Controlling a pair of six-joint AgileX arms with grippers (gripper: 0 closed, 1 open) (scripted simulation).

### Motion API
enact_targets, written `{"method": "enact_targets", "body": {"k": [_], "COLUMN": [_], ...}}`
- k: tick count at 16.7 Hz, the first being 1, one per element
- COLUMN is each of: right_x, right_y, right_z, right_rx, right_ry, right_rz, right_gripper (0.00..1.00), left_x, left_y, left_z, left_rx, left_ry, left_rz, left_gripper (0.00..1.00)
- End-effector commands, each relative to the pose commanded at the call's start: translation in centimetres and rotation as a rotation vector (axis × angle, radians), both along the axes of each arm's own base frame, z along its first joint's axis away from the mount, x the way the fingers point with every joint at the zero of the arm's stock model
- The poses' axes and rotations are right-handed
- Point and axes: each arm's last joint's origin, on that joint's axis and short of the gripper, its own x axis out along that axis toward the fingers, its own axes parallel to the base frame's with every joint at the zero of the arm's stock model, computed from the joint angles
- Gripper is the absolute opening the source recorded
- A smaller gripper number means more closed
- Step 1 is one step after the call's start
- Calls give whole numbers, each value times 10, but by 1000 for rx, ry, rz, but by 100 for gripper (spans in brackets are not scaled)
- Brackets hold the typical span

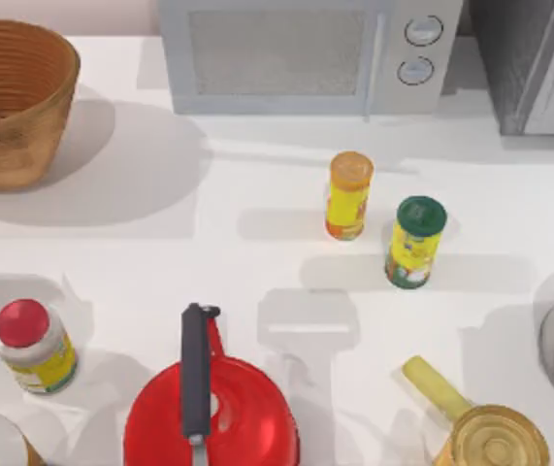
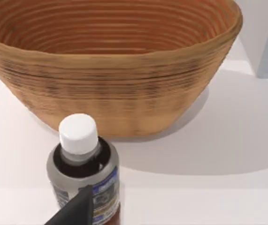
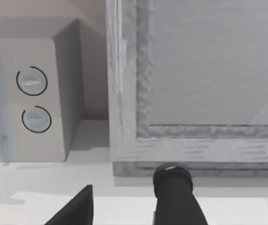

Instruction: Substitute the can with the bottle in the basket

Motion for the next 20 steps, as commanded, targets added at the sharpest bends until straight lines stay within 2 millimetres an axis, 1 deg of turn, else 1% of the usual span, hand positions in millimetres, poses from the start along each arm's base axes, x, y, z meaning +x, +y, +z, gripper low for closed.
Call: {"method": "enact_targets", "body": {"k": [3,5,8,11,13,15,17,20], "right_x": [0,0,0,0,0,0,0,0], "right_y": [0,0,0,0,0,0,0,0], "right_z": [0,0,0,0,0,0,0,0], "right_rx": [0,0,0,0,0,0,0,0], "right_ry": [0,0,0,0,0,0,0,0], "right_rz": [0,0,0,0,0,0,0,0], "right_gripper": [100,100,100,100,100,100,100,100], "left_x": [22,44,88,143,183,223,261,310], "left_y": [2,4,8,14,20,26,32,42], "left_z": [44,73,111,134,139,136,124,94], "left_rx": [7,12,16,17,16,13,8,-2], "left_ry": [98,170,291,424,516,610,703,834], "left_rz": [-5,-7,-11,-15,-17,-20,-22,-27], "left_gripper": [100,100,100,100,100,100,100,100]}}
